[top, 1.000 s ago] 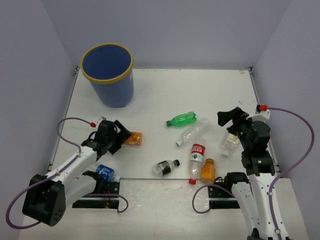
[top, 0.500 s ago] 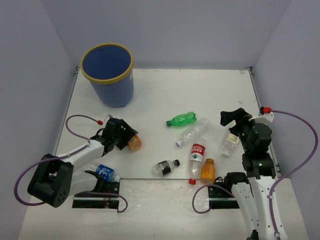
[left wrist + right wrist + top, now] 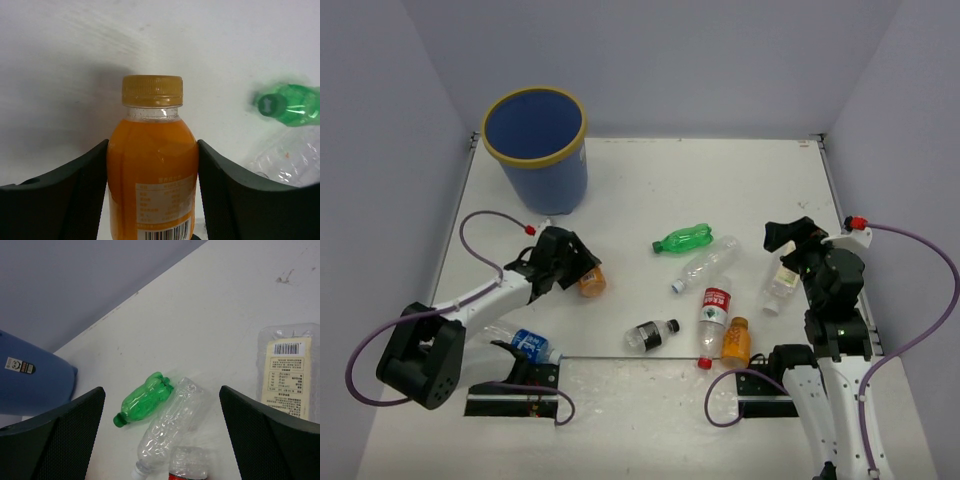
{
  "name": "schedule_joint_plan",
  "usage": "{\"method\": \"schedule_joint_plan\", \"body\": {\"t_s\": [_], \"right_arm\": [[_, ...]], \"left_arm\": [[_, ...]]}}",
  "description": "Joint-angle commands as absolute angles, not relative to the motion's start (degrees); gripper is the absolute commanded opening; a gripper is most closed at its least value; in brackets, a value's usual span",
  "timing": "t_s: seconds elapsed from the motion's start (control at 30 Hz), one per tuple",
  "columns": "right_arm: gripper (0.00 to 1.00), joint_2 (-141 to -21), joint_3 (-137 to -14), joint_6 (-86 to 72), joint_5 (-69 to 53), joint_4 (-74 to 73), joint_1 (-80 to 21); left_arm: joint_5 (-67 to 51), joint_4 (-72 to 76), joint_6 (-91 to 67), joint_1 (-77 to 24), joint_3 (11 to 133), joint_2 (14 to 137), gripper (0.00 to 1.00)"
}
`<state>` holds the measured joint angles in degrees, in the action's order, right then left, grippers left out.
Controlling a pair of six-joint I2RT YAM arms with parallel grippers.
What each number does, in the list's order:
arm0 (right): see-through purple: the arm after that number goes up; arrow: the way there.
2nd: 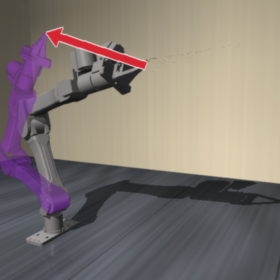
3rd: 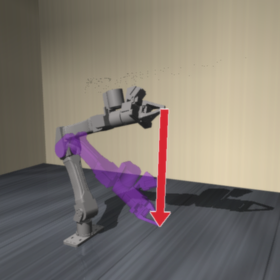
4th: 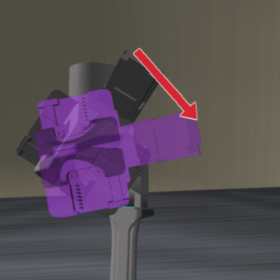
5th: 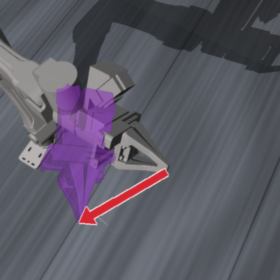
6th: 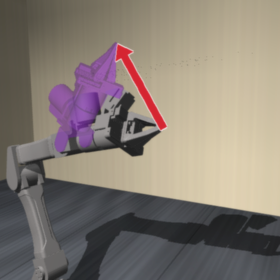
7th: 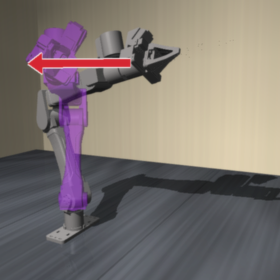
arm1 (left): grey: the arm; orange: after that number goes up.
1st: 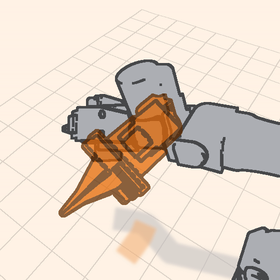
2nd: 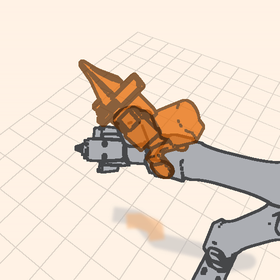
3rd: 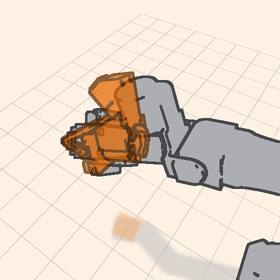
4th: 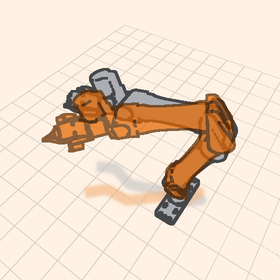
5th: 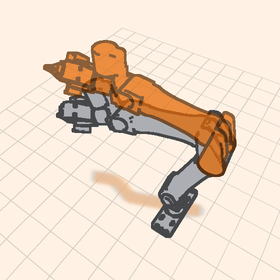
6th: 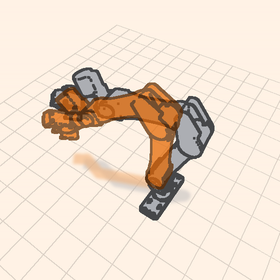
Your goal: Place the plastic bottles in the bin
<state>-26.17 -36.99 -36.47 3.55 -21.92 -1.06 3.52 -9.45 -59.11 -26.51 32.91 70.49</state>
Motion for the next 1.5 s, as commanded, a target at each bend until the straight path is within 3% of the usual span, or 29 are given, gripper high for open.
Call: {"method": "schedule_joint_plan", "body": {"t_s": [0.0, 0.2, 0.4, 0.47, 0.57, 0.77, 0.8, 0.83, 0.93, 1.3, 1.47], "right_arm": [[0.99, -26.5, -36.9, -37.1, 4.2, -21.3, -0.8], [0.99, -26.3, -36.7, -36.6, 4.2, -20.9, -0.8], [0.99, -26.8, -36.7, -36.3, 4.1, -20.7, -0.8], [0.99, -27.0, -36.7, -36.2, 4.0, -20.6, -0.8], [0.99, -27.2, -37.0, -36.0, 3.8, -21.0, -0.8], [0.99, -27.4, -36.7, -35.9, 3.2, -20.4, -0.8], [0.99, -27.6, -36.7, -35.9, 3.2, -20.2, -0.8], [0.99, -27.8, -36.7, -35.9, 3.2, -20.2, -0.8], [0.99, -28.7, -37.1, -35.8, 3.0, -20.5, -0.8], [0.99, -29.2, -37.2, -35.6, 1.9, -20.2, -0.8], [0.99, -28.9, -36.7, -33.5, -5.6, -17.9, -0.8]], "left_arm": [[9.2, -11.5, -42.3, -33.0, 47.8, 66.5, 0.0], [16.6, -12.1, -30.8, -37.5, 65.0, 66.2, 0.02], [36.3, -12.4, -25.2, -36.8, 78.6, 70.7, 0.02], [40.4, -14.1, -24.9, -33.9, 83.7, 74.2, 0.03], [35.0, -18.0, -28.5, -23.3, 91.1, 80.1, 0.09], [39.4, -19.8, -26.8, -17.9, 95.8, 87.3, 0.24], [39.5, -19.9, -26.5, -17.8, 96.4, 87.8, 0.36], [39.6, -20.0, -26.1, -17.7, 96.8, 88.4, 0.58], [39.6, -21.0, -25.4, -17.3, 98.3, 90.2, 1.0], [33.8, -26.1, -24.2, -17.1, 102.6, 91.0, 1.0], [28.2, -28.2, -27.6, -17.1, 95.9, 85.8, 1.0]]}}
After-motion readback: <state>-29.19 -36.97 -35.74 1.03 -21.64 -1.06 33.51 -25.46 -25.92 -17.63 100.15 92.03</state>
